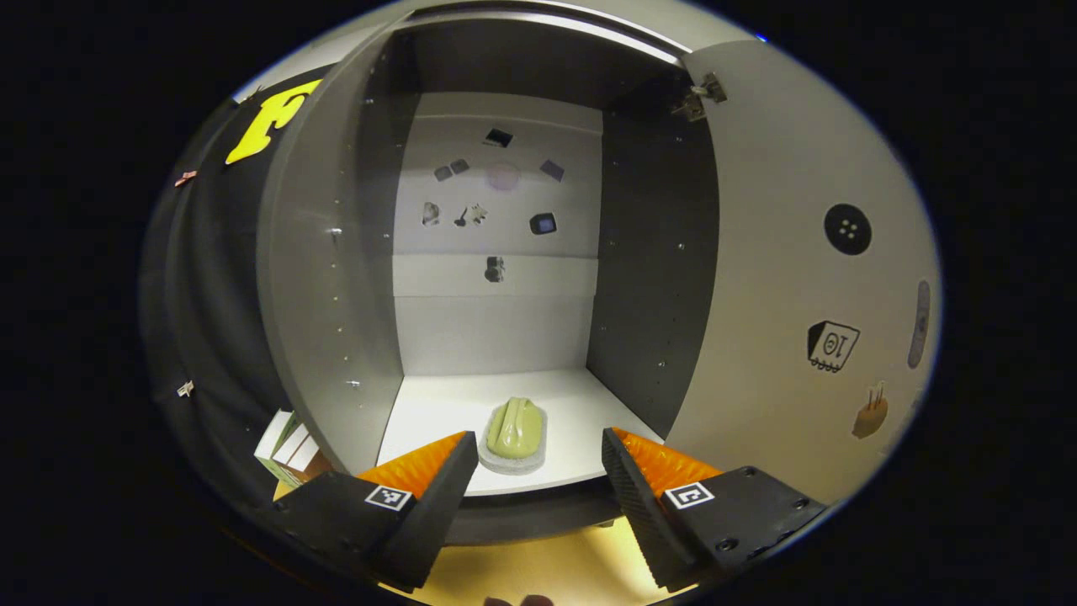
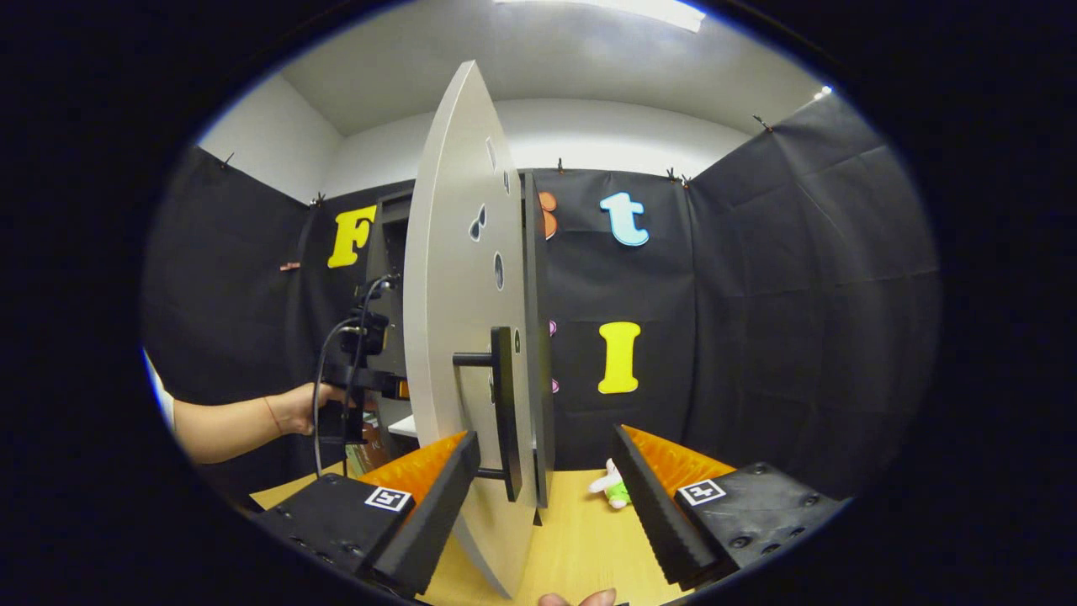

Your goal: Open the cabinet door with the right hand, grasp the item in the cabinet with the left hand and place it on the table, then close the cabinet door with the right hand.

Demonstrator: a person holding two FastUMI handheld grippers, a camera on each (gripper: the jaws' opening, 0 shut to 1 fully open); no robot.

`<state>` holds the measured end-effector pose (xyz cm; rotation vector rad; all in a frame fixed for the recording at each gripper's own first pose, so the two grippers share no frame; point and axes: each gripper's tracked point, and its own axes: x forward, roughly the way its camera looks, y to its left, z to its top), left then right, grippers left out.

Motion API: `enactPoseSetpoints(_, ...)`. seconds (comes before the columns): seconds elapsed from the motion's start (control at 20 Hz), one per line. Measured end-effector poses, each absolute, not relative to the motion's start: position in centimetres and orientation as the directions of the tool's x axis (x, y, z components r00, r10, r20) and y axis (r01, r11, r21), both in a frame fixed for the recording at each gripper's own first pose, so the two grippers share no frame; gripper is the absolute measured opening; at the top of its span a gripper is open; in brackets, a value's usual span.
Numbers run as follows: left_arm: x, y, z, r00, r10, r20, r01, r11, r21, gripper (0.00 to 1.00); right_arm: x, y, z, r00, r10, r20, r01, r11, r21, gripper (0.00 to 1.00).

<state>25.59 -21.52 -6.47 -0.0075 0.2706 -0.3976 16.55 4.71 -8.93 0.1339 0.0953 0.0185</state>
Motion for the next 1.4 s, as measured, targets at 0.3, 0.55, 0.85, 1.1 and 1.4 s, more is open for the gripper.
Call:
enactPoseSetpoints(0.3,30.2,-22.1,-8.2,0.859,-0.377,-0.346,0.396,0.918,-0.016,0.90,15.7,1.6,-9.6,0.987,-0.108,-0.120,0.122,0.986,0.111,0.98)
enactPoseSetpoints(0.55,33.9,-23.2,-10.9,0.792,-0.379,-0.479,0.426,0.905,-0.012,0.81,15.9,-0.2,-9.6,0.978,-0.178,-0.105,0.190,0.976,0.106,0.98)
enactPoseSetpoints(0.85,37.6,-23.8,-13.9,0.737,-0.341,-0.584,0.432,0.902,0.019,0.59,16.1,-1.8,-10.1,0.969,-0.220,-0.110,0.229,0.970,0.081,0.98)
enactPoseSetpoints(1.1,39.1,-24.5,-15.3,0.711,-0.325,-0.623,0.444,0.895,0.039,0.40,16.3,-2.7,-10.7,0.960,-0.250,-0.127,0.260,0.963,0.066,0.98)
enactPoseSetpoints(1.4,38.7,-24.8,-14.7,0.710,-0.346,-0.613,0.471,0.881,0.049,0.20,16.2,-2.6,-10.6,0.961,-0.248,-0.124,0.256,0.965,0.057,0.98)
